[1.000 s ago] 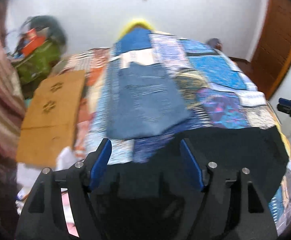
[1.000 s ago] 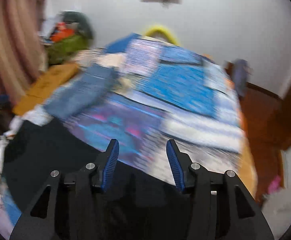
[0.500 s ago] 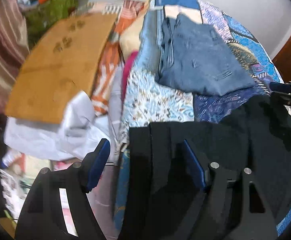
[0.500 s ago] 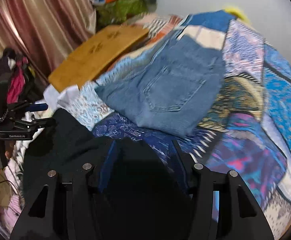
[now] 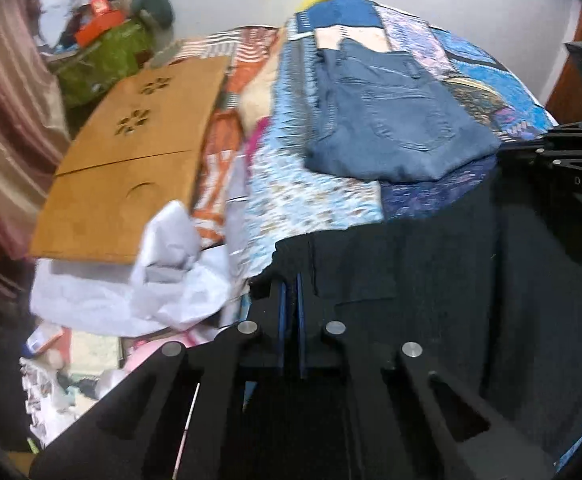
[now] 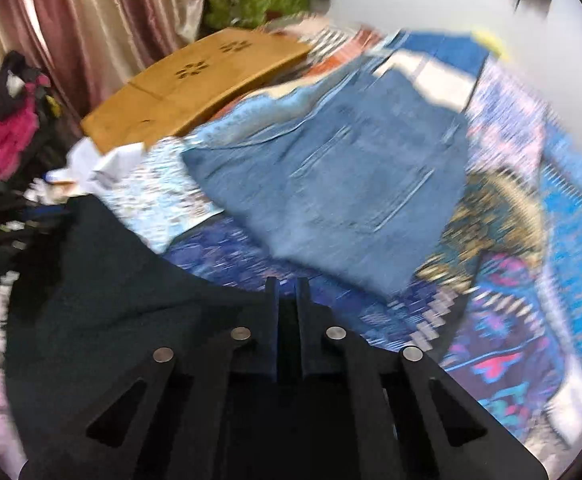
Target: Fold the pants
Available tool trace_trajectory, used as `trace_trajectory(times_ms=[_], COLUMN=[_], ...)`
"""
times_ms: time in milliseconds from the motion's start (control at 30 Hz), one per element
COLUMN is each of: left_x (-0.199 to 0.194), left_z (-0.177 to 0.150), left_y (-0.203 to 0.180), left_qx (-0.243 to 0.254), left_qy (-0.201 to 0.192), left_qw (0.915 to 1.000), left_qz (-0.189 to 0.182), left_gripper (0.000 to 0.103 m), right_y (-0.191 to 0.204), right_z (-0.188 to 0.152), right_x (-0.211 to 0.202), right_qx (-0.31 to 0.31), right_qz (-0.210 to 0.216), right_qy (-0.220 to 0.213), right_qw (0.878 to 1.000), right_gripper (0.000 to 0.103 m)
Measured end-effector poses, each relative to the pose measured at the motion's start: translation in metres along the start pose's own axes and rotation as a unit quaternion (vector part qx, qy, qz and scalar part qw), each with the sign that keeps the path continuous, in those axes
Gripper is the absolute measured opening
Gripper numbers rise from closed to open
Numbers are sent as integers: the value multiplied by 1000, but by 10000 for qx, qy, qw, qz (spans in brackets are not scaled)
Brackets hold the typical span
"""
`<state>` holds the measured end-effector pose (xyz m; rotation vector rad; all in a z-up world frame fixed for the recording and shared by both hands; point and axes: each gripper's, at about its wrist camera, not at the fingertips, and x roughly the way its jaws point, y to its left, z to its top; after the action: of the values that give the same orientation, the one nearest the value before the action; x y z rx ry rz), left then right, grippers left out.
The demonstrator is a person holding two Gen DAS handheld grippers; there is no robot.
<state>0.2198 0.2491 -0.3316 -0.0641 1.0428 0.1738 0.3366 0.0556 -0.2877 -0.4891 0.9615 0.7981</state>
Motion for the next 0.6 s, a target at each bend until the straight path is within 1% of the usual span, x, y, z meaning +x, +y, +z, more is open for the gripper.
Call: trace_trajectory(times_ms=[33, 100, 133, 167, 233, 267, 300, 333, 367, 400, 433, 500, 600], left_x=[2, 8, 9, 7, -4, -12, -22, -34, -48, -58, -73, -95, -116], left_z=[-2, -5, -6, -7, -7, -8, -8, -9, -10, -12, -15, -22, -34], left_y=[6, 16, 17, 17, 20, 21, 20, 19, 17, 14, 10, 0, -16], left_qx=[-68, -261, -217, -116, -138, -163, -169, -152, -114, -70, 16, 205, 519], left_qy=[54, 234, 277, 253, 214, 151, 72, -20, -131, -227, -370, -556, -678], left_qw=[10000, 9993, 9994, 9993, 9995, 9997, 9998, 9999, 9998, 9996, 9992, 9981, 9962], left_qz=[-26, -108, 68, 238, 203, 129, 41, -41, -101, -128, -156, -152, -185], left_gripper=[5, 4, 4, 4, 5, 5, 9, 17, 24, 38, 46, 47, 48], right_y=[0, 1, 0, -1, -4, -6, -6, -5, -4, -2, 0, 5, 14], right_z=[1, 2, 2, 4, 5, 5, 2, -2, -8, -14, -18, -38, -68], right_x=[4, 15, 15, 14, 5, -9, -19, -31, -50, -66, -75, -107, -135], right_qx=[-37, -6, 4, 42, 155, 245, 282, 296, 284, 252, 216, 29, -100], right_qz=[-70, -35, -85, -161, -175, -169, -131, -87, -59, -100, -160, -319, -419], right_qy=[21, 218, 224, 259, 292, 174, 68, -28, -144, -256, -335, -518, -646], right_qw=[10000, 9998, 9997, 9995, 9993, 9994, 9995, 9995, 9995, 9993, 9991, 9981, 9970], right_gripper=[6, 6, 7, 10, 14, 18, 21, 28, 35, 37, 37, 37, 37])
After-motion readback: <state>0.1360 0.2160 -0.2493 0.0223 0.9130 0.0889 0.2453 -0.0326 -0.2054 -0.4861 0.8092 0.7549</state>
